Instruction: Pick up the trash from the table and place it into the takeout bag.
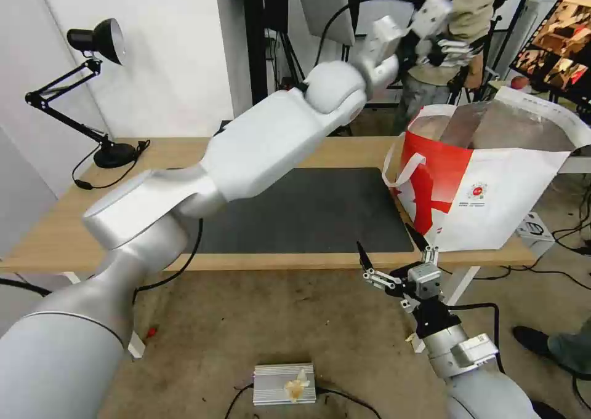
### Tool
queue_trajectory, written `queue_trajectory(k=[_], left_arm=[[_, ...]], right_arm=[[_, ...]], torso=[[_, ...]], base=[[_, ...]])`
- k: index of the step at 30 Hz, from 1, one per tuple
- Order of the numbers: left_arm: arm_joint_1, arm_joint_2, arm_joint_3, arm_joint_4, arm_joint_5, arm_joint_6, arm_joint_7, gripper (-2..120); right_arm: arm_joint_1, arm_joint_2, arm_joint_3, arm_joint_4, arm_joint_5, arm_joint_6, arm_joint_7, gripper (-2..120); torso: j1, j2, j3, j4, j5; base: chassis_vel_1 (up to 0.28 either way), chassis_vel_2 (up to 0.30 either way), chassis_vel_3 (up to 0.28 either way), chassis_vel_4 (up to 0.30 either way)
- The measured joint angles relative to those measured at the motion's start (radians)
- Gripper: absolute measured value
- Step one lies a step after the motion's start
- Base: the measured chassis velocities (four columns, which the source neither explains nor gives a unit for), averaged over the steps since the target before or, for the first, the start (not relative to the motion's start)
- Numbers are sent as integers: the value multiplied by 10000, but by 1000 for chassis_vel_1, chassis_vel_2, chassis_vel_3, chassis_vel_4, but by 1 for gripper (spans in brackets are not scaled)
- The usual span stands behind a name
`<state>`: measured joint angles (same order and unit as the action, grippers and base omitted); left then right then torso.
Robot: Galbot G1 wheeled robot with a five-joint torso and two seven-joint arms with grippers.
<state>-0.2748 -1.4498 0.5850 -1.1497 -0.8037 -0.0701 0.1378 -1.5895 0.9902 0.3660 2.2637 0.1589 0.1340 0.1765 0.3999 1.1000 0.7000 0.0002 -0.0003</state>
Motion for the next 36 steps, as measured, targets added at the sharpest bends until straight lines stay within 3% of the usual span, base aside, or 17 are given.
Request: queue_trajectory(k=[7,17,25,30,36], left_arm=[[694,1074,623,-1434,-729,197,-157,100],[1599,1901,676,-2791,-809,308,-331,100],[2735,2997,284,-4228,-476,259,-518,100],[3108,3286,75,-4642,-405,246,-587,100],[4152,4157,-609,-5716,-94,233,-680,100]], right_arm=[[0,0,0,0,0,0,0,100],[0,0,0,0,0,0,0,100],[0,0,0,0,0,0,0,100],[0,-1,0,0,0,0,0,100],[0,0,0,0,0,0,0,100]], torso=[[0,-1,0,-3,0],[0,0,-1,-3,2],[0,0,0,-2,2],[0,-1,0,0,0],[0,0,-1,-3,1]], base=[[0,0,0,0],[0,0,0,0],[0,0,0,0],[0,0,0,0],[0,0,0,0]])
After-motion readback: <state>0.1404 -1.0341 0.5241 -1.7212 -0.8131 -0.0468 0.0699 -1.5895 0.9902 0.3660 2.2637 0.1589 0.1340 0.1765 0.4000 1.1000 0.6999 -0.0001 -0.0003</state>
